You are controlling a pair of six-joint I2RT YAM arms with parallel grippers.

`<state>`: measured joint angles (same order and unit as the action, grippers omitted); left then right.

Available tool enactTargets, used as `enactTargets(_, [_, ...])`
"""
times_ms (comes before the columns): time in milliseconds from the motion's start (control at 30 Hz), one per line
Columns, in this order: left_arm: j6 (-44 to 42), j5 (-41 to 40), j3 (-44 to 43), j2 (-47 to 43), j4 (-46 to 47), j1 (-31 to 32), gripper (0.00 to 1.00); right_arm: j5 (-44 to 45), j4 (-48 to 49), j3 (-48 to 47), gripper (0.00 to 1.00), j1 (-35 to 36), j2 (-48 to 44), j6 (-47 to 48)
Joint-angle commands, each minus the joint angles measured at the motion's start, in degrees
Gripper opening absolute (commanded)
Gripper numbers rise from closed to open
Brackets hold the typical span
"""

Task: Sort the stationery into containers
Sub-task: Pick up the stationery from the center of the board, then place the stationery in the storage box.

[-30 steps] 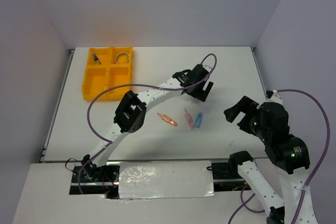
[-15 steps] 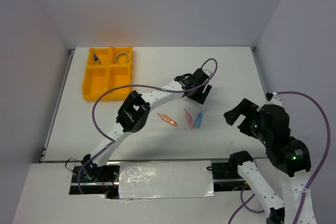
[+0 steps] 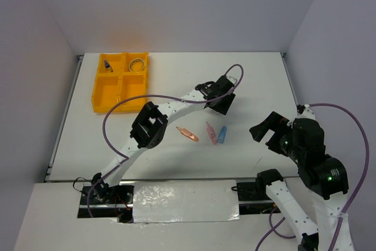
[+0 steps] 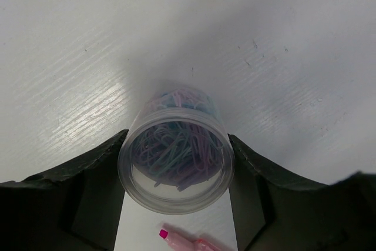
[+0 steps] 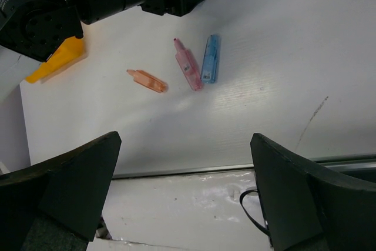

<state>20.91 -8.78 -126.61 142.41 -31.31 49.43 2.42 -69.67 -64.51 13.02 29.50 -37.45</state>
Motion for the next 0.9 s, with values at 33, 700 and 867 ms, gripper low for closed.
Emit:
enactTargets(33, [-0.78,1.39,-3.92,-5.01,-0.95,-0.21,0.02,-1.01,1.99,-1.76,1.00,0.08,0.30,1.06])
enactTargets(700, [11.70,-12.14,26.47,-49.85,-20.10,-41.92,0.00,-8.38,16.74,1.58,1.00,0.17,6.62,4.05])
enactTargets(867, [11.79,-12.49,33.33,-52.15,-15.55,-51.08,0.00,-12.52,22.10,2.28,1.00,0.25,10.67,4.58])
